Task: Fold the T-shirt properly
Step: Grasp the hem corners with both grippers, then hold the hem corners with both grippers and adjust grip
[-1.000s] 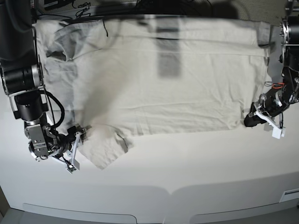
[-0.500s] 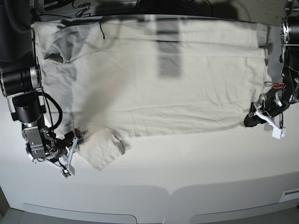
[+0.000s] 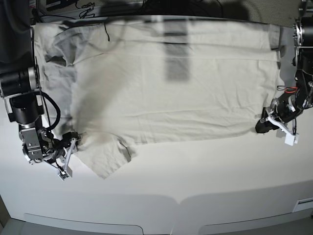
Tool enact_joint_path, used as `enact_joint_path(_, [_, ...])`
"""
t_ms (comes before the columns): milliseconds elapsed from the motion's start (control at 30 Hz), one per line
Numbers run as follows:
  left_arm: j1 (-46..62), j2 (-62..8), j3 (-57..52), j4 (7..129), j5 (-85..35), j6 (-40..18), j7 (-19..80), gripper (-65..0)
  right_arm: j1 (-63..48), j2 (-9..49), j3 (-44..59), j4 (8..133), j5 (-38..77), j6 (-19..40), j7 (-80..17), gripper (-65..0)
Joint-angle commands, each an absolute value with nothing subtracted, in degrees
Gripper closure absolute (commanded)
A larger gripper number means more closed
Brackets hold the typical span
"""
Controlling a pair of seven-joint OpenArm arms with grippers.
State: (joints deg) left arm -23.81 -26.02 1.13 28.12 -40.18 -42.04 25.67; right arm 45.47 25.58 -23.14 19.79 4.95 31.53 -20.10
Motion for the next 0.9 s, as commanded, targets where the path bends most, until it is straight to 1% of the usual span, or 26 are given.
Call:
enact_joint_path(0, [-23.7,-26.3,1.5,27.7,-36.5,-40.0,29.9,0.0,47.1,26.3,-22.9,19.0,4.9,31.0,-19.2,-29.7])
enact_joint_path(100, [-23.7,-26.3,1.5,27.7,-36.5,-40.0,29.9,0.0,47.2,26.3,-22.9,15.2,3.3,30.9,-15.8,-29.7])
enact_joint_path(200, [-23.7,-26.3,1.5,27.7,-36.5,-40.0,29.9,0.0,47.2,26.2,-22.9,13.0,3.4,31.1,-15.6,-29.7])
enact_joint_path(267, [-23.7,-26.3,1.5,27.7,-36.5,-40.0,29.7,0.0,47.2,26.2,-22.9,12.2,4.3,33.7,-17.6,-29.7])
enact_joint_path(400, [-23.7,-26.3,1.5,27.7,-36.5,-40.0,28.6,0.0,47.2,26.2,-22.9,12.0,12.3,38.1,-25.7,-29.5])
enact_joint_path(467, [-23.7,-26.3,1.5,27.7,-36.5,-40.0,28.6,0.0,47.2,26.2,-22.9,12.0,14.2,38.5,-28.4,-26.0])
enact_joint_path(567, [-23.7,-26.3,1.5,27.7,-36.5,-40.0,28.6,0.0,47.2,26.2,-22.9,12.0,14.1,38.6,-29.7,-15.5])
enact_joint_path(600, [-23.7,-26.3,1.5,27.7,-36.5,-40.0,28.6,0.0,47.2,26.2,-22.9,12.0,14.2,38.6,-29.7,-13.5])
enact_joint_path(667, [-23.7,-26.3,1.5,27.7,-36.5,-40.0,28.6,0.0,47.2,26.2,-22.9,12.0,14.2,38.6,-29.6,-11.8])
enact_joint_path(800, [-23.7,-26.3,1.5,27.7,-36.5,-40.0,28.6,0.0,47.2,26.2,-22.9,12.0,14.2,38.5,-29.2,-5.4])
enact_joint_path(867, [-23.7,-26.3,1.5,27.7,-36.5,-40.0,28.6,0.0,47.5,26.2,-22.9,12.0,14.2,38.6,-26.7,-5.8])
